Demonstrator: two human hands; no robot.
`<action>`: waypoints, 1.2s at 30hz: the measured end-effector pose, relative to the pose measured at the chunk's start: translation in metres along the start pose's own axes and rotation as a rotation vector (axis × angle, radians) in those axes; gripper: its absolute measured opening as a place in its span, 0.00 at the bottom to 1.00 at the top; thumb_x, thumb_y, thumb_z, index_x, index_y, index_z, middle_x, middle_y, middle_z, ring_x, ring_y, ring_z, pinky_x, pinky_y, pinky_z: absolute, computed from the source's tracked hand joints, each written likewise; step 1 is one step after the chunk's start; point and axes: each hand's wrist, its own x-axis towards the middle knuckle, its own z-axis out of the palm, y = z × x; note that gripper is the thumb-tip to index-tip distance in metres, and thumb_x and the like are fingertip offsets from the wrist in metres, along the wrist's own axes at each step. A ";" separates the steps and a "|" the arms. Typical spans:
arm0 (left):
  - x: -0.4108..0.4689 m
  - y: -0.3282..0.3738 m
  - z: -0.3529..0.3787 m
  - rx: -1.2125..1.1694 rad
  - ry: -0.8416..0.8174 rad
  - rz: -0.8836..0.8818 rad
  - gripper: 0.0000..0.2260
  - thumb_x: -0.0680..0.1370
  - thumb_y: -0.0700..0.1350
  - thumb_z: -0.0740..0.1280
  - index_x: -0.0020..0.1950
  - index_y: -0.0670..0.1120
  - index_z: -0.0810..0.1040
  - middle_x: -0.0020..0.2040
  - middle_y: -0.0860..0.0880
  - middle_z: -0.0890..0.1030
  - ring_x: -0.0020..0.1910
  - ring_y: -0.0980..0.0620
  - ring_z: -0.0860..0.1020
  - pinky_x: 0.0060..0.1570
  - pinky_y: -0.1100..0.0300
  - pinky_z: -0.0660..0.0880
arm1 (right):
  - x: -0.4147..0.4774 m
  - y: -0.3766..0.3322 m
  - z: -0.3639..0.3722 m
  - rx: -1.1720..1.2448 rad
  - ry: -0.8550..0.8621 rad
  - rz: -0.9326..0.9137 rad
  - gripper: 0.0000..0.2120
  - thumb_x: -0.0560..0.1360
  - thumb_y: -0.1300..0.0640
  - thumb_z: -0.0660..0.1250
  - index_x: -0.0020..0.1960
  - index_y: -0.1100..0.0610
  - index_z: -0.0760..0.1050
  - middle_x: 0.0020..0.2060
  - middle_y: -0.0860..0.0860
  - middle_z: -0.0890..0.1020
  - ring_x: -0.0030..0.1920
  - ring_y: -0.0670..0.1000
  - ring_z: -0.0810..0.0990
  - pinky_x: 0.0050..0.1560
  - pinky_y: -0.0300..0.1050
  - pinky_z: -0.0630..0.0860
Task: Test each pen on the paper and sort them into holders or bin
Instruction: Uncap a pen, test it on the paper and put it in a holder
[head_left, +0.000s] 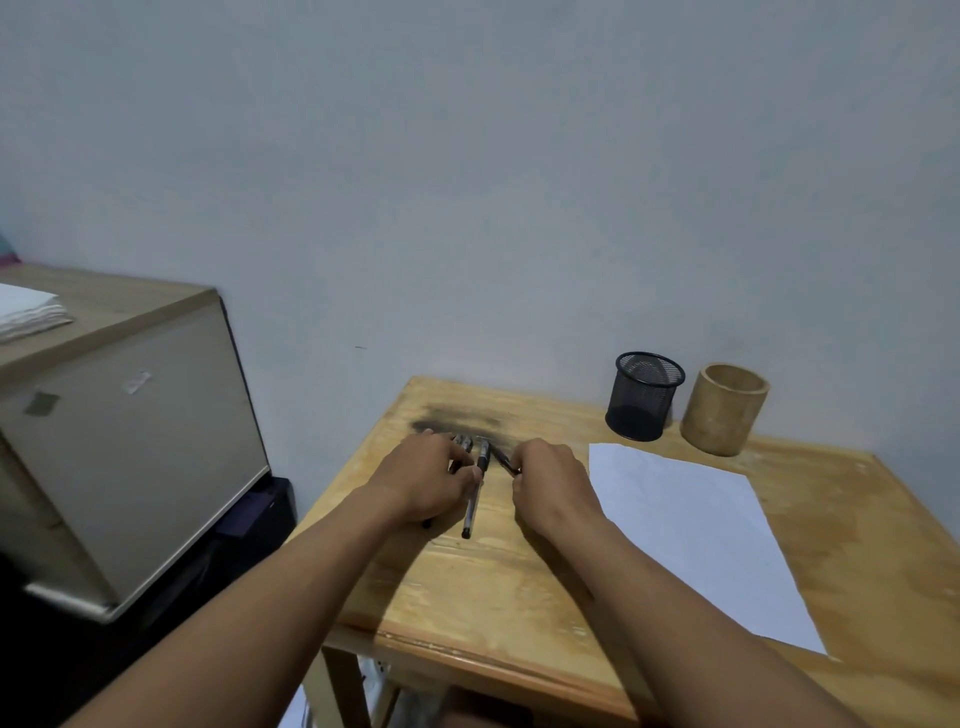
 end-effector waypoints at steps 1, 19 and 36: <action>0.001 0.003 -0.001 0.003 0.031 0.011 0.12 0.78 0.55 0.64 0.51 0.51 0.85 0.48 0.49 0.83 0.57 0.45 0.77 0.48 0.54 0.72 | 0.001 0.000 -0.001 0.006 0.016 0.011 0.09 0.76 0.67 0.64 0.49 0.58 0.81 0.41 0.55 0.82 0.40 0.57 0.80 0.46 0.57 0.84; 0.038 0.095 -0.023 -0.268 0.288 0.142 0.07 0.79 0.47 0.69 0.54 0.52 0.86 0.46 0.53 0.87 0.47 0.53 0.82 0.50 0.55 0.77 | -0.004 0.049 -0.087 -0.015 0.570 -0.248 0.06 0.74 0.61 0.70 0.47 0.56 0.85 0.42 0.50 0.86 0.49 0.57 0.82 0.49 0.53 0.77; 0.041 0.131 -0.017 -0.492 0.221 0.196 0.05 0.76 0.47 0.72 0.51 0.54 0.87 0.43 0.54 0.86 0.46 0.54 0.81 0.45 0.61 0.75 | -0.005 0.052 -0.104 1.397 0.255 0.359 0.10 0.79 0.60 0.69 0.39 0.61 0.78 0.31 0.52 0.77 0.30 0.46 0.73 0.32 0.40 0.73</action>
